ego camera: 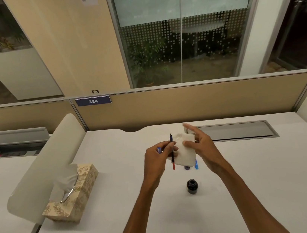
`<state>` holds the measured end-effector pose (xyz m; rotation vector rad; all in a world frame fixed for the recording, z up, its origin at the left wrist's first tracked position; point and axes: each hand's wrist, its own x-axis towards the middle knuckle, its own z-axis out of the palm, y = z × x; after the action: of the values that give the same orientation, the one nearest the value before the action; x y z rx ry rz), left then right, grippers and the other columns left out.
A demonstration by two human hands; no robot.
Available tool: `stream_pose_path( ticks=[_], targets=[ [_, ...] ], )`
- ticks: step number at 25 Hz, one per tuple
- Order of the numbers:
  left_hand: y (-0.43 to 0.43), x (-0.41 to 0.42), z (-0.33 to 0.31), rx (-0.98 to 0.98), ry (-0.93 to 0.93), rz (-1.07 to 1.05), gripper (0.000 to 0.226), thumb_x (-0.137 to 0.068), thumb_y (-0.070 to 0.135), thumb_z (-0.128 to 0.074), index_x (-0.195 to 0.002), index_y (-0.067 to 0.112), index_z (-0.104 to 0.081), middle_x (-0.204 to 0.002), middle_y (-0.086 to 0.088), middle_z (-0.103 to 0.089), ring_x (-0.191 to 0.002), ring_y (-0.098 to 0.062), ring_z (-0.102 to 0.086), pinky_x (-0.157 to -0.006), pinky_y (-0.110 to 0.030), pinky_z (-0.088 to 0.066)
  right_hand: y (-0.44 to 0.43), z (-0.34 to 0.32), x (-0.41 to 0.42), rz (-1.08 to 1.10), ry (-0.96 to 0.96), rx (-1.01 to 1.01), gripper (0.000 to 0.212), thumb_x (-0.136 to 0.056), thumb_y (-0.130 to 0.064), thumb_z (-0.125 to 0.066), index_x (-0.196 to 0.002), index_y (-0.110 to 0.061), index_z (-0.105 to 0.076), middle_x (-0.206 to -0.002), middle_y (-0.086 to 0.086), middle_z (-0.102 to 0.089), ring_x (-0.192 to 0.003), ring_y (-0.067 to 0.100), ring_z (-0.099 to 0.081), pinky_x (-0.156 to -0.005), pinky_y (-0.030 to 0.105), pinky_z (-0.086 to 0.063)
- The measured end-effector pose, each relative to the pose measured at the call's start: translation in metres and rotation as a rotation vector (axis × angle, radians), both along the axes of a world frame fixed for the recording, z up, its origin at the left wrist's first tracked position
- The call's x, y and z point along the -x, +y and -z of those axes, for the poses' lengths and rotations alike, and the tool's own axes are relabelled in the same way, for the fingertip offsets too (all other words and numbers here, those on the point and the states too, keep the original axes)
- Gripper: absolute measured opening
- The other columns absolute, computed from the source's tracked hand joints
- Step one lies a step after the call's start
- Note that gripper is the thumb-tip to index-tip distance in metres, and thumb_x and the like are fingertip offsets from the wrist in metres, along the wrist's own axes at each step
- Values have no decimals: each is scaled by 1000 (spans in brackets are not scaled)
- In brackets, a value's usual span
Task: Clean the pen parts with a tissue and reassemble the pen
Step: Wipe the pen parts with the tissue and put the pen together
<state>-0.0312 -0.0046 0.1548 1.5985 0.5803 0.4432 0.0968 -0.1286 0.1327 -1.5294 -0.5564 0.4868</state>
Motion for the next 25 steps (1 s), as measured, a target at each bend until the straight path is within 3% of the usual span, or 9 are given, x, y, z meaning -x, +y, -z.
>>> stream_pose_path(
  ticks=[1,3,5,10,15,19,23,25],
  targets=[
    [-3,-2,2,1,2,8,23,-94,34,-63,-107,18,-74,-91,5,-78,-84,-6,-74,-54,-11,-48,-2,-3,0,45,70,-27,47,-89,-13,-69,-129,-33,-56,-115,-9,-67,-100,18,-66,-81,31,-59],
    [-7,-7,4,1,8,19,23,-94,34,-63,-107,19,-74,-91,6,-78,-84,-4,-74,-59,-13,-50,-5,-7,1,107,177,-54,31,-87,-18,-71,-116,-24,-63,-105,-3,-72,-94,25,-68,-74,33,-59],
    [-10,-12,4,-15,11,29,24,-94,34,-64,-109,18,-74,-92,6,-78,-85,-4,-74,-58,-12,-50,-10,-9,4,111,183,-30,18,-89,-20,-68,-107,-23,-66,-103,-1,-72,-93,27,-67,-71,32,-59],
    [-16,-18,5,-19,10,41,27,-93,34,-64,-113,17,-73,-96,1,-78,-86,-9,-74,-56,-11,-49,-19,-9,5,12,164,-31,15,-94,-22,-60,-107,-27,-66,-105,2,-69,-94,26,-64,-74,33,-59],
    [-21,-21,6,-27,26,42,20,-94,34,-63,-109,24,-72,-96,4,-76,-80,2,-72,-55,-8,-48,-26,-9,8,-80,154,-22,23,-95,-34,-56,-113,-26,-69,-107,5,-68,-96,26,-61,-79,34,-56],
    [-24,-23,8,-44,32,59,27,-96,34,-60,-112,18,-74,-101,2,-78,-93,-10,-73,-56,-10,-46,-31,-8,9,-124,248,-50,44,-91,-51,-49,-118,-22,-68,-111,11,-67,-98,26,-59,-87,43,-52],
    [-26,-26,7,-63,41,96,29,-100,33,-53,-112,13,-71,-103,-2,-76,-97,-15,-71,-65,-15,-49,-38,-9,9,-118,365,-97,48,-100,-48,-39,-115,-14,-69,-107,7,-69,-96,22,-61,-90,40,-49],
    [-26,-27,5,-72,46,116,31,-101,32,-51,-111,10,-71,-103,-5,-76,-95,-16,-70,-58,-10,-47,-41,-10,9,-103,388,-124,46,-100,-45,-38,-110,-14,-71,-103,4,-70,-93,20,-61,-86,37,-50]
  ],
)
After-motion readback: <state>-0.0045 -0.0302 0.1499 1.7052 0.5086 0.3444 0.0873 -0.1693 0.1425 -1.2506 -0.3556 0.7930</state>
